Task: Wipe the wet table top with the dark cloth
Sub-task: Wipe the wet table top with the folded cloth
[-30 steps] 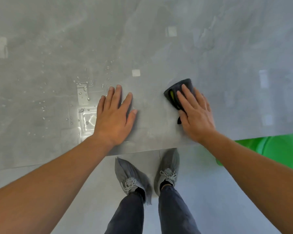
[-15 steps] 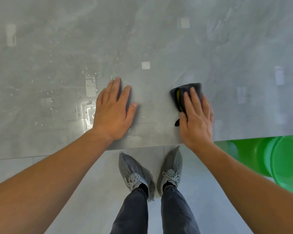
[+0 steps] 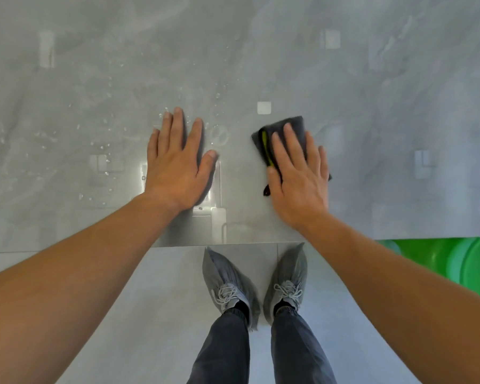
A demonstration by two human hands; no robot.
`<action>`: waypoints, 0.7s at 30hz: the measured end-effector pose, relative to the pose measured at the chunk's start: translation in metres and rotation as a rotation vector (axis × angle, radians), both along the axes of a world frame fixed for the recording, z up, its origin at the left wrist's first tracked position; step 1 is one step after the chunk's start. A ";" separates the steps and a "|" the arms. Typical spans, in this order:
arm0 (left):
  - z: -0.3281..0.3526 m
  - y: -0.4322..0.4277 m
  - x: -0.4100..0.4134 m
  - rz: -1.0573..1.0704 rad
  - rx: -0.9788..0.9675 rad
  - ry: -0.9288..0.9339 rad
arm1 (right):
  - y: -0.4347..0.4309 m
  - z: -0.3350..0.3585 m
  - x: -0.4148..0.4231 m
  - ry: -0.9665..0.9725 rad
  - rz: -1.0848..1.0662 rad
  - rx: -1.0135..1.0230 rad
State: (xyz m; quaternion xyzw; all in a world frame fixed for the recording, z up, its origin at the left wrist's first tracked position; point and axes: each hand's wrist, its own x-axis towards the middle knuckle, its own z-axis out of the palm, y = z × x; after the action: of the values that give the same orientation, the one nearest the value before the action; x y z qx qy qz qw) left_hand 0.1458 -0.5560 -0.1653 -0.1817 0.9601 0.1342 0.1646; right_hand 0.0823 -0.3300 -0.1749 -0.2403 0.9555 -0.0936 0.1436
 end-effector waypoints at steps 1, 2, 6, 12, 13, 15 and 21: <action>0.001 0.000 0.000 0.001 0.012 0.002 | -0.006 0.000 -0.002 0.004 -0.066 0.002; 0.001 -0.001 0.000 0.002 0.024 0.005 | -0.011 0.000 0.003 0.020 -0.079 0.006; 0.003 -0.001 0.000 0.007 0.046 0.000 | -0.005 0.001 0.043 0.058 0.327 -0.013; 0.004 0.000 -0.003 0.019 0.049 -0.005 | -0.016 0.000 -0.034 0.051 0.260 0.006; 0.005 0.000 -0.003 0.021 0.054 -0.004 | -0.025 0.000 -0.052 0.042 0.120 -0.009; 0.006 0.000 -0.003 0.031 0.074 0.002 | -0.045 -0.002 -0.071 0.040 -0.104 -0.007; 0.009 -0.003 -0.004 0.038 0.098 0.006 | -0.037 0.002 -0.019 0.026 0.408 0.026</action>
State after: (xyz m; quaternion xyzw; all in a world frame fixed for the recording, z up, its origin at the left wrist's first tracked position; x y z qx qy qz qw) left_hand 0.1423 -0.5586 -0.1559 -0.1913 0.9493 0.1845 0.1679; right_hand 0.0632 -0.3674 -0.1733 -0.4280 0.8900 -0.0472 0.1502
